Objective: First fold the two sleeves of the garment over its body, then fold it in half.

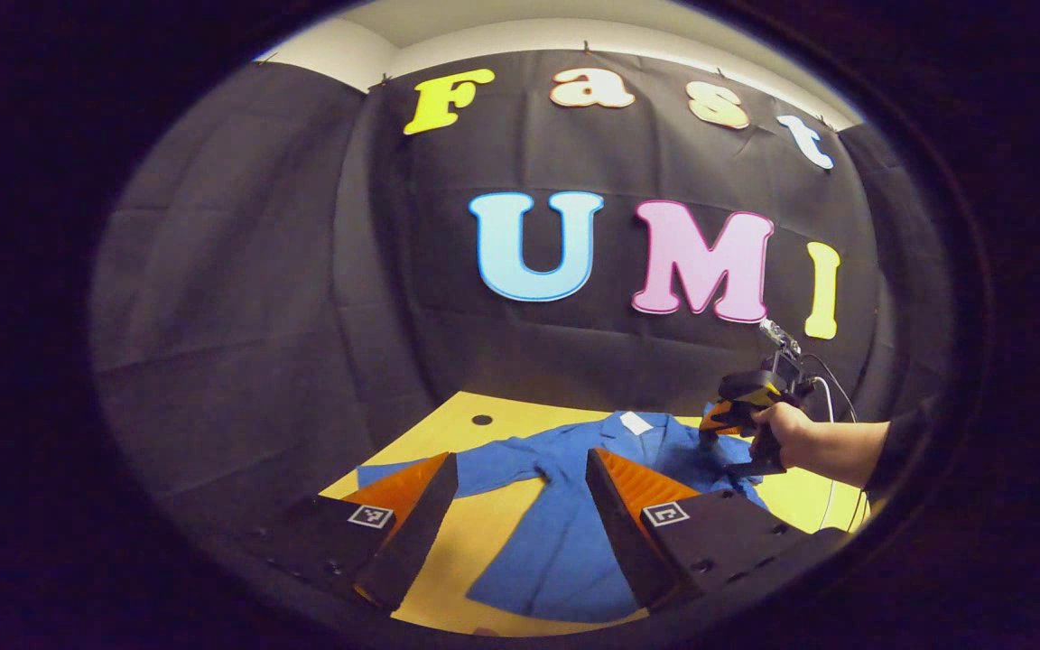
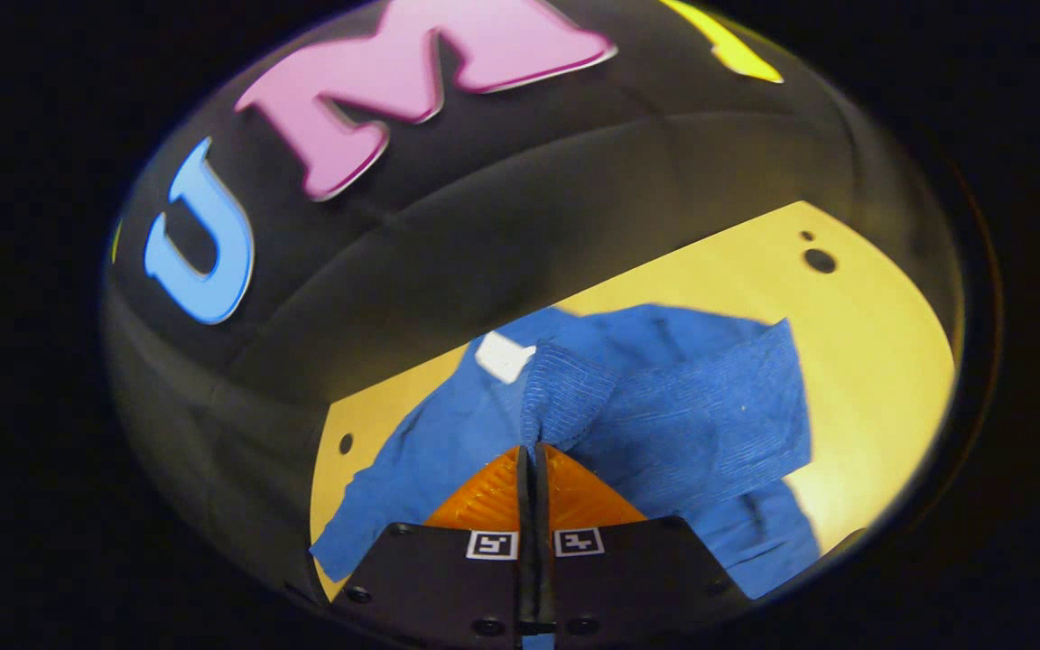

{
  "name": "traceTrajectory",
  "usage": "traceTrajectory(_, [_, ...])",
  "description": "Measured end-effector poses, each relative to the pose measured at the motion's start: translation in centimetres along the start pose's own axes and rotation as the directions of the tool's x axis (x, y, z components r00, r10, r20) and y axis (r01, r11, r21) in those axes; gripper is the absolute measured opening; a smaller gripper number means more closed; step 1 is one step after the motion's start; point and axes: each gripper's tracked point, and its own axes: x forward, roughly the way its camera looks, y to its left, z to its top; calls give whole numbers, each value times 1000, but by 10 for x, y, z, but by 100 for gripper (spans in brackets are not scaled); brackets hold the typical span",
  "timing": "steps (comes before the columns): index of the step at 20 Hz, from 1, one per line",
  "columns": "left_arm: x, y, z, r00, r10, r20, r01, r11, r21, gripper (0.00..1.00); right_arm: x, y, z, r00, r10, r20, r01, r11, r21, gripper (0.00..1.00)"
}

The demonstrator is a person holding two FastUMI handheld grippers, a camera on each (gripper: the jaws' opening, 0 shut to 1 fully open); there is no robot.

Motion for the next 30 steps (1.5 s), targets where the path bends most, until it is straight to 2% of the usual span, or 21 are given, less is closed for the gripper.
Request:
traceTrajectory(2, [-7,44,-13,997,73,-34,-74,997,-32,82,38,53,-34,998,44,-54,-42,999,34,1])
traceTrajectory(4, [-14,83,-29,988,136,-74,-141,988,-62,82,64,87,-65,988,83,-128,-63,986,152,0])
traceTrajectory(7, [-20,122,-45,974,188,-131,-202,974,-105,83,87,96,-108,965,95,-243,-4,936,352,0])
traceTrajectory(8, [-23,131,-50,970,193,-145,-209,972,-108,83,90,98,-121,956,110,-273,-3,930,367,33])
traceTrajectory(9, [-23,136,-52,970,191,-149,-207,973,-102,83,86,96,-126,957,101,-271,-4,941,337,67])
traceTrajectory(10, [-20,139,-50,972,190,-140,-203,976,-85,83,80,87,-113,971,66,-229,-1,962,273,100])
traceTrajectory(12, [-6,140,-44,976,179,-125,-186,982,-46,83,75,81,-95,993,27,-111,-8,986,167,97])
traceTrajectory(14, [12,135,-39,983,147,-109,-152,988,-40,83,57,80,-65,999,31,-11,-29,993,116,97])
traceTrajectory(18, [70,136,-34,989,109,-99,-112,993,-30,83,1,70,-7,985,55,165,-57,998,4,97])
traceTrajectory(20, [98,146,-32,988,106,-111,-109,994,-20,83,-35,57,21,965,47,258,-31,997,-67,97])
traceTrajectory(22, [128,159,-26,990,96,-102,-99,995,-29,85,-82,44,49,932,46,361,8,989,-148,97])
traceTrajectory(24, [159,172,-38,986,82,-142,-87,996,-30,85,-134,17,80,880,26,475,110,960,-257,97])
traceTrajectory(27, [205,195,-67,972,82,-220,-87,996,-14,85,-225,-27,114,760,20,649,290,884,-368,97])
traceTrajectory(28, [220,202,-75,965,80,-249,-90,995,-31,84,-255,-38,126,704,28,710,353,853,-384,97])
traceTrajectory(30, [245,220,-93,946,71,-316,-102,991,-82,85,-304,-60,141,624,17,781,454,806,-380,96])
